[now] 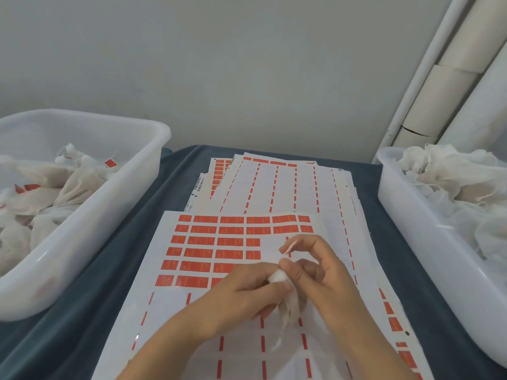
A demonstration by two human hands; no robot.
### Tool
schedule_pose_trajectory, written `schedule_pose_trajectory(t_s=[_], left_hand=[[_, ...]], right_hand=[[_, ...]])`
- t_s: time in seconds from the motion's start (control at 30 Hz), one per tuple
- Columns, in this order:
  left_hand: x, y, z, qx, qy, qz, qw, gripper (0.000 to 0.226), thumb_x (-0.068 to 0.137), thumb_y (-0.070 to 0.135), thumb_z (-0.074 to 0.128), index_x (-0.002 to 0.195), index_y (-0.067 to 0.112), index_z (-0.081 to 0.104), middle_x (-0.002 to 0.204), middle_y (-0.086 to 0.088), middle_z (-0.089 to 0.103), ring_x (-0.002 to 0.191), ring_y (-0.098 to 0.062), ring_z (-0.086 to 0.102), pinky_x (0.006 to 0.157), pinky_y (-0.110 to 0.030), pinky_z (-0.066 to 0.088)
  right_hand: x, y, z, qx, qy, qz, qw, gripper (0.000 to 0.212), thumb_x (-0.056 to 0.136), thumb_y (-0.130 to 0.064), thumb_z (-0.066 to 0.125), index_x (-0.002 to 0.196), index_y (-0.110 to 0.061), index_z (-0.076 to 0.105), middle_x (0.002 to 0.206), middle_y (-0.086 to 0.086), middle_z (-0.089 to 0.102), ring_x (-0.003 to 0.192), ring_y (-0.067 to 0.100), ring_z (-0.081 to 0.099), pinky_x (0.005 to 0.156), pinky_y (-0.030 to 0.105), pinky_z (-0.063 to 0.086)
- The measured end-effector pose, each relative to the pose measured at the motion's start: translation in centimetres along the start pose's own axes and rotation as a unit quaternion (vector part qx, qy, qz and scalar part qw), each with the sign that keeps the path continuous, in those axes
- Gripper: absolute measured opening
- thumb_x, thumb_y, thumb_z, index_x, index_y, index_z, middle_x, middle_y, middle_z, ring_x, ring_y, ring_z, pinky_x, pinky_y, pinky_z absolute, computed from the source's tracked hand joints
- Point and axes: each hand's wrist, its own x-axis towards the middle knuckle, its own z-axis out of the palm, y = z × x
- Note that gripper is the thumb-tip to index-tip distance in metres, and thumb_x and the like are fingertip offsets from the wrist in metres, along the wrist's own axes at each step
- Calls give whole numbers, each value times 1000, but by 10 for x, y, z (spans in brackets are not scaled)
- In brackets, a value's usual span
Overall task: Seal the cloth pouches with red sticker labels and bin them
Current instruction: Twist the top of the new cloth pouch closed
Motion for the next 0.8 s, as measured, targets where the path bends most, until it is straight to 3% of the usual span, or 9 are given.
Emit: schedule_pose_trajectory(t_s=[0.13, 0.23, 0.37, 0.53, 0.67, 0.73, 0.77, 0.8], left_hand=[[2, -3, 1, 3, 5, 11, 1000, 26, 91, 33, 48, 70, 24, 62, 60, 12, 53, 56, -1, 47, 57, -12, 40], [3, -4, 1, 2, 5, 11, 1000, 25, 94, 27, 48, 72, 24, 61, 60, 14, 53, 56, 0, 47, 58, -12, 40], [2, -5, 1, -7, 10, 16, 1000, 24, 93, 26, 49, 72, 24, 61, 60, 13, 54, 56, 0, 47, 57, -12, 40], [4, -10, -2, -9, 10, -2, 1000, 26, 92, 28, 51, 75, 12, 61, 60, 8, 54, 54, -3, 47, 58, -14, 42], [5, -5, -2, -41, 19, -48, 998, 22, 88, 30, 53, 70, 21, 62, 57, 6, 54, 50, -4, 48, 58, -15, 44], [3, -6, -11, -96, -41, -69, 992, 14, 87, 24, 56, 75, 18, 61, 53, 9, 58, 45, -4, 53, 53, -16, 45], [2, -6, -12, -157, -114, -61, 979, 7, 88, 21, 57, 83, 21, 62, 58, 11, 64, 47, -3, 59, 53, -16, 47], [1, -11, -12, -247, -124, -54, 960, 9, 86, 24, 58, 93, 24, 64, 71, 11, 69, 55, -1, 64, 56, -14, 48]], right_hand=[[1, -2, -2, 33, 17, 29, 999, 50, 61, -40, 67, 105, -33, 44, 93, -25, 58, 77, 13, 68, 60, 17, 54], [0, -1, -3, 18, 19, 21, 999, 39, 60, -42, 67, 95, -34, 51, 94, -19, 62, 78, 15, 67, 62, 18, 55], [0, 0, -6, -28, 8, 1, 1000, 21, 63, -40, 64, 79, -27, 67, 82, -14, 69, 80, 2, 64, 62, 7, 49], [2, 4, -7, -75, -6, -8, 997, 17, 72, -35, 62, 87, -28, 68, 89, -11, 70, 87, 4, 63, 78, 12, 51], [2, 3, -6, -106, -37, -64, 992, 20, 74, -44, 52, 88, -36, 65, 87, -19, 68, 91, -2, 60, 77, 7, 46], [2, 3, -9, -108, -59, -77, 989, 23, 74, -49, 52, 90, -38, 65, 91, -22, 67, 91, -1, 60, 78, 8, 46], [2, 3, -10, -109, -68, -76, 989, 24, 73, -51, 54, 91, -41, 65, 92, -23, 66, 92, -1, 60, 79, 9, 46], [2, 3, -12, -113, -75, -76, 988, 25, 72, -53, 56, 93, -45, 65, 93, -24, 66, 94, 0, 60, 81, 9, 46]])
